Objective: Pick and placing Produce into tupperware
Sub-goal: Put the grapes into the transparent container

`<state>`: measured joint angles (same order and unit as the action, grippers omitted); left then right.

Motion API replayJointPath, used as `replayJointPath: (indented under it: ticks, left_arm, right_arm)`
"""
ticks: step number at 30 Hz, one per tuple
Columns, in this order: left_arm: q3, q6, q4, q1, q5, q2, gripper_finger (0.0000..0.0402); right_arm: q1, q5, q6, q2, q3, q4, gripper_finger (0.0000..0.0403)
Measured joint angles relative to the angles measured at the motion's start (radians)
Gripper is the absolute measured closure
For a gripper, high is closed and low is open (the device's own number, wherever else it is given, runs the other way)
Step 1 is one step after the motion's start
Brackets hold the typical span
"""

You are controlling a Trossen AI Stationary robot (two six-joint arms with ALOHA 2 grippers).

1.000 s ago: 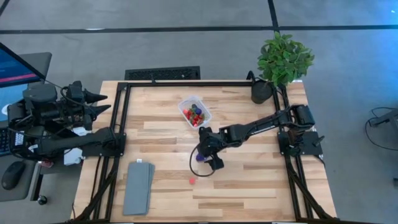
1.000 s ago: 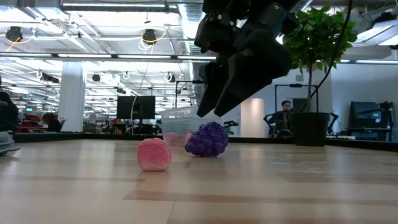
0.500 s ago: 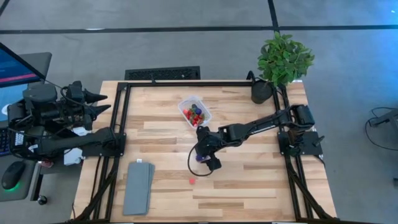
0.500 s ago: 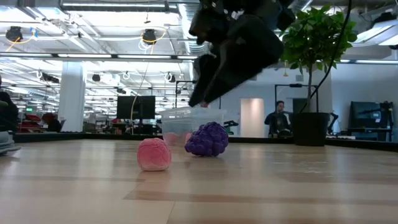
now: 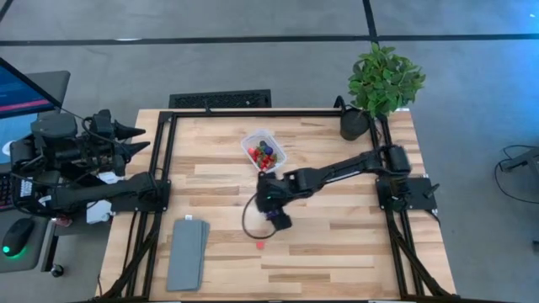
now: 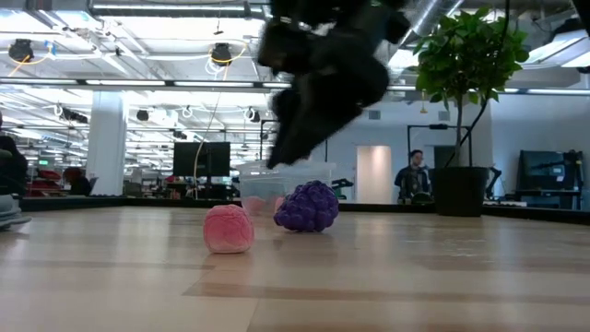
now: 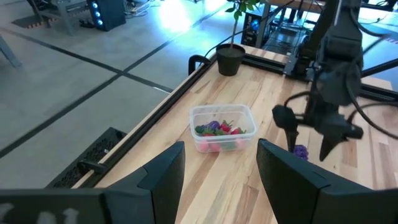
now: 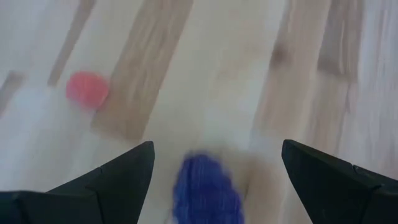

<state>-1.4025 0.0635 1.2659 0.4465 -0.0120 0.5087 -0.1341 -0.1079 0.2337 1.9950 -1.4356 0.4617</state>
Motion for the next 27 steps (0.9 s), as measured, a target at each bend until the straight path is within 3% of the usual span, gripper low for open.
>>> replayJointPath:
  ticks: [8, 17, 27]
  left_arm:
    - [0.000, 0.008, 0.030, 0.000, 0.006, 0.000, 0.0212]
    - [0.000, 0.012, 0.056, 0.000, 0.014, 0.000, 0.0212]
    - [0.000, 0.002, 0.055, 0.000, 0.015, 0.000, 0.0212]
  right_arm:
    - [0.028, -0.014, -0.071, 0.090, -0.156, 0.143, 0.0027]
    - [0.032, -0.062, -0.040, 0.085, -0.156, 0.274, 0.0027]
    - [0.005, -0.045, -0.024, 0.088, -0.152, 0.294, 0.0027]
